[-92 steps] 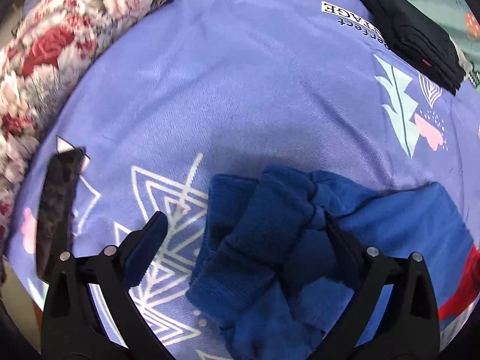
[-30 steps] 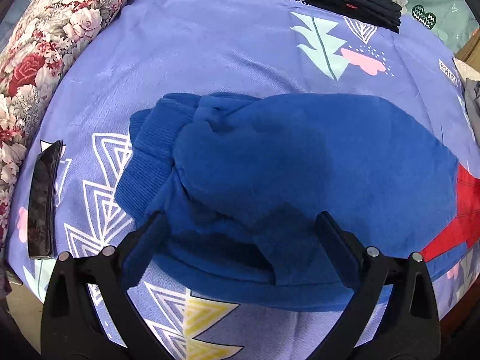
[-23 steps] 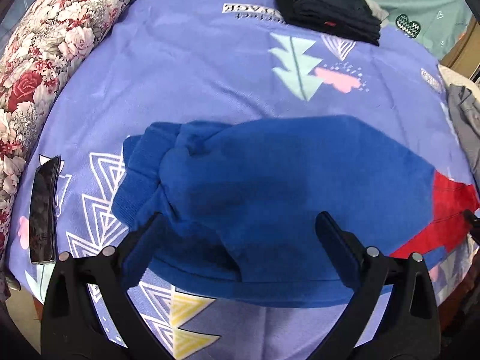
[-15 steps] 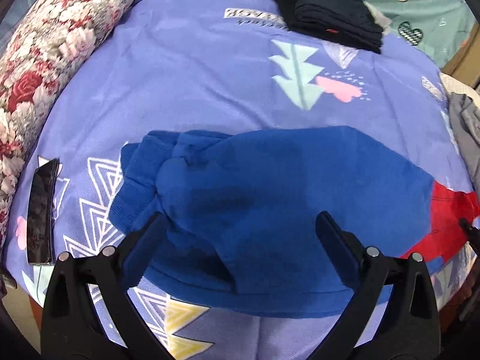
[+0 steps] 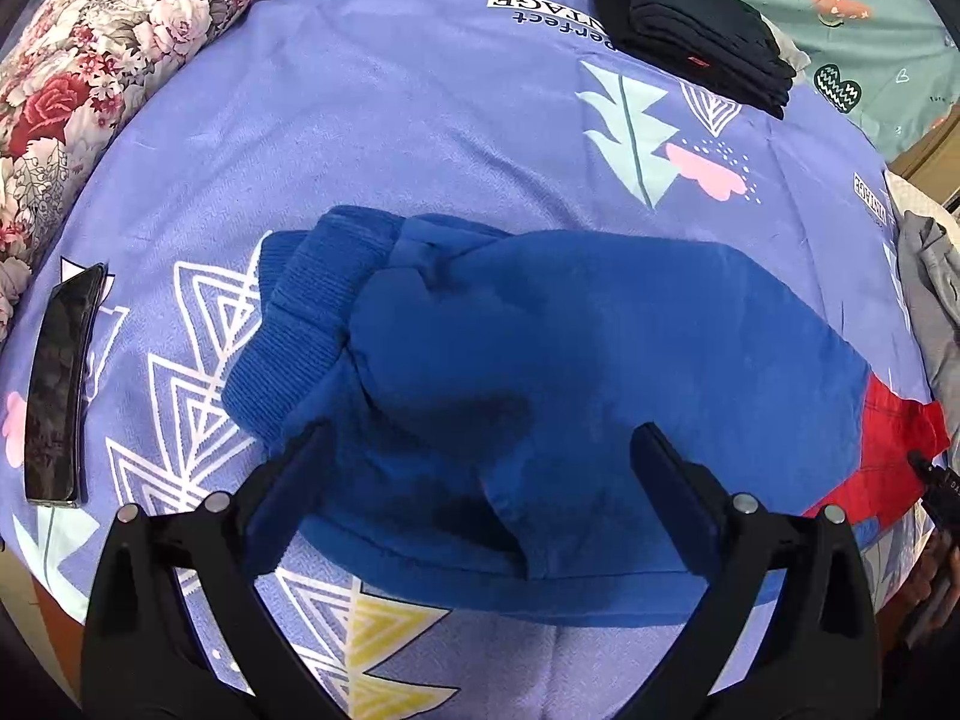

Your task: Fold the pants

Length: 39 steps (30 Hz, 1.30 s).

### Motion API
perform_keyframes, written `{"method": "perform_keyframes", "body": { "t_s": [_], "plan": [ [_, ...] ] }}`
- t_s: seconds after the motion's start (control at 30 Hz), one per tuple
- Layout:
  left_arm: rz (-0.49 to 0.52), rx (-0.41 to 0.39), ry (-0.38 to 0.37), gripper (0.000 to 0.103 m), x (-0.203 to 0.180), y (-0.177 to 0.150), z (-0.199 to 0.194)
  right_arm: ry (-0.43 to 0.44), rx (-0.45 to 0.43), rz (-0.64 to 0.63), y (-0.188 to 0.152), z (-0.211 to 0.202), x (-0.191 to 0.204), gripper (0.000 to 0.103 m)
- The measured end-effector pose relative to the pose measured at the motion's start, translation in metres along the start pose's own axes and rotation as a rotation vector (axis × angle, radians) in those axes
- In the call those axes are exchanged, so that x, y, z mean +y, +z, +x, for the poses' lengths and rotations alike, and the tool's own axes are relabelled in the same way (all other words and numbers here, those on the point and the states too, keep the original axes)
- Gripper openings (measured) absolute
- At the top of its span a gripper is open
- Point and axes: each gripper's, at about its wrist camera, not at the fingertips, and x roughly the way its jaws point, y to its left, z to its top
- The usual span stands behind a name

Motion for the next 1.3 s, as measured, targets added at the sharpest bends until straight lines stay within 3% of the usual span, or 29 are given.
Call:
{"method": "perform_keyframes", "body": {
  "t_s": [0.03,0.17,0.2,0.3,0.57,0.7,0.83,1.07,1.1,1.17,1.23,1.3],
  "plan": [
    [-0.002,0.002,-0.005,0.100,0.001,0.000,0.001,-0.007,0.000,-0.005,0.000,-0.001,0.000,0.046],
    [-0.001,0.006,-0.014,0.100,0.002,0.001,0.003,-0.031,0.005,-0.014,-0.002,0.001,0.000,0.047],
    [0.002,0.007,-0.011,0.100,0.001,0.001,0.004,-0.027,-0.001,-0.010,-0.002,0.002,0.001,0.046],
    [0.000,0.011,-0.014,0.100,0.001,0.003,0.003,-0.009,0.001,-0.012,0.001,0.007,0.004,0.017],
    [-0.005,-0.045,-0.050,0.100,0.005,0.002,-0.020,0.045,-0.090,-0.098,0.015,-0.031,0.047,0.013],
    [-0.015,-0.066,-0.077,0.100,0.012,-0.002,-0.029,0.135,-0.100,-0.209,0.017,-0.043,0.104,0.013],
    [-0.024,-0.078,-0.091,0.100,0.020,-0.003,-0.036,0.229,-0.051,-0.340,0.012,-0.034,0.170,0.013],
    [-0.038,-0.090,-0.070,0.100,0.035,-0.006,-0.039,0.226,0.120,-0.572,-0.034,0.046,0.273,0.014],
    [-0.039,-0.079,-0.072,0.100,0.037,-0.007,-0.037,0.225,0.150,-0.586,-0.041,0.057,0.279,0.016],
    [-0.045,-0.066,-0.071,0.100,0.039,-0.009,-0.033,0.215,0.225,-0.624,-0.057,0.082,0.293,0.028],
    [-0.049,-0.056,-0.067,0.100,0.040,-0.010,-0.030,0.195,0.292,-0.691,-0.074,0.103,0.300,0.063],
    [-0.050,-0.050,-0.069,0.100,0.039,-0.011,-0.029,0.234,0.309,-0.735,-0.082,0.103,0.306,0.074]
  ]
}}
